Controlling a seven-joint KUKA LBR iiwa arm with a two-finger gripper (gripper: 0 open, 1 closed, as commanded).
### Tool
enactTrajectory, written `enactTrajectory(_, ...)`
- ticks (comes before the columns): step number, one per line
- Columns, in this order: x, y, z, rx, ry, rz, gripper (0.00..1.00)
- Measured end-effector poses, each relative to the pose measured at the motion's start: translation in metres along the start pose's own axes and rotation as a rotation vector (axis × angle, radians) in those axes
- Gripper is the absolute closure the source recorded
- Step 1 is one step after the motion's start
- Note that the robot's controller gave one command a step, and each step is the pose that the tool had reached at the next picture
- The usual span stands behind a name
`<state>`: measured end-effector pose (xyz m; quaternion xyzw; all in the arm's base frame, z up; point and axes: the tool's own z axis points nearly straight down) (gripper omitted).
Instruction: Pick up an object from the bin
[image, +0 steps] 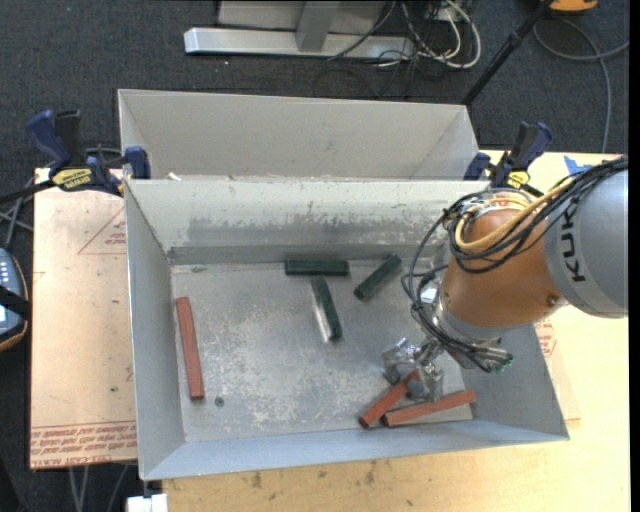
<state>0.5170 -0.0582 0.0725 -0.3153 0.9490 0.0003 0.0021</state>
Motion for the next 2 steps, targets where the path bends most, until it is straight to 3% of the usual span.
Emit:
enactTrajectory(1,0.0,0.0,0.0,0.0,0.0,0.0,1.0)
enactTrajectory(2,0.002,0.005,-0.131,0.0,0.001,-0.026,1.0)
